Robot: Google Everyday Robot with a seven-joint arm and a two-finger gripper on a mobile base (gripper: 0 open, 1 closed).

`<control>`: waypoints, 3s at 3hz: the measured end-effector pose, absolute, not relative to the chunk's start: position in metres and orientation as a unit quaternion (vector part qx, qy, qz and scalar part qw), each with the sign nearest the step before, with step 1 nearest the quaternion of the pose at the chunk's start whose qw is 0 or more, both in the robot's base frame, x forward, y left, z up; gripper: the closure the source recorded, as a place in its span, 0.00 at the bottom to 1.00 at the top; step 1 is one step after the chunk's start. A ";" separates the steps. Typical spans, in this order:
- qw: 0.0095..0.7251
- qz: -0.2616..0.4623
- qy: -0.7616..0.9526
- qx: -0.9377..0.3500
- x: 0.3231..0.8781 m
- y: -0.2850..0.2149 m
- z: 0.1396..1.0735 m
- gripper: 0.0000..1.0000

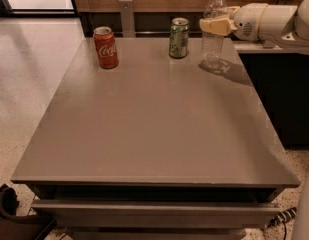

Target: Move water bottle near green can

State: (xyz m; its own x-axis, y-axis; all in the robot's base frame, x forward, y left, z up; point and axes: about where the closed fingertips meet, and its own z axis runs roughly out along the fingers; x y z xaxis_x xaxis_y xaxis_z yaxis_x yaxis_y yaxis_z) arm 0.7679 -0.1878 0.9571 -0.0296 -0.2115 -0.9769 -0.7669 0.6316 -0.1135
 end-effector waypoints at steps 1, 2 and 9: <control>0.604 0.262 0.672 -0.339 0.771 -0.185 0.937 1.00; 0.614 0.286 0.663 -0.319 0.767 -0.183 0.918 1.00; 0.613 0.296 0.660 -0.318 0.766 -0.175 0.915 0.00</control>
Offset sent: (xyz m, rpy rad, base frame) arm -0.0074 -0.0046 -0.0505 0.1938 0.0063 -0.0030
